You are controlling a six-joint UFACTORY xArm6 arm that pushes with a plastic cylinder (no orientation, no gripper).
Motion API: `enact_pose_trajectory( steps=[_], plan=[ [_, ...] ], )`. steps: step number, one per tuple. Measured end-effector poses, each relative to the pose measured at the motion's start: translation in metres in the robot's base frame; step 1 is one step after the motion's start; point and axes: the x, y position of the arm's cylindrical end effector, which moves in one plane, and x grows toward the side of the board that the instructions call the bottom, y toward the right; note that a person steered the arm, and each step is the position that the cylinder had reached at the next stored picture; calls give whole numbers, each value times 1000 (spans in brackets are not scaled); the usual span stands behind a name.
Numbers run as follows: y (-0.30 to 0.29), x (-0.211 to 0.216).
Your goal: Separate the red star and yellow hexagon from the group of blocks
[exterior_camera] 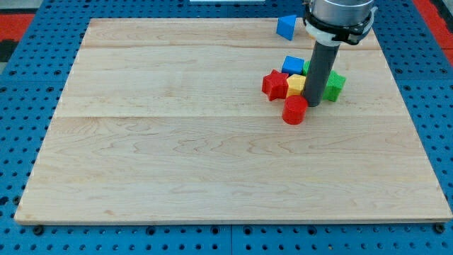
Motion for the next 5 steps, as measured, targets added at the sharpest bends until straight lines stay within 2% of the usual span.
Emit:
enact_pose_trajectory(
  steps=[2,4,5],
  plan=[
    [-13,-41],
    [4,-60],
    [-13,-88]
  ],
)
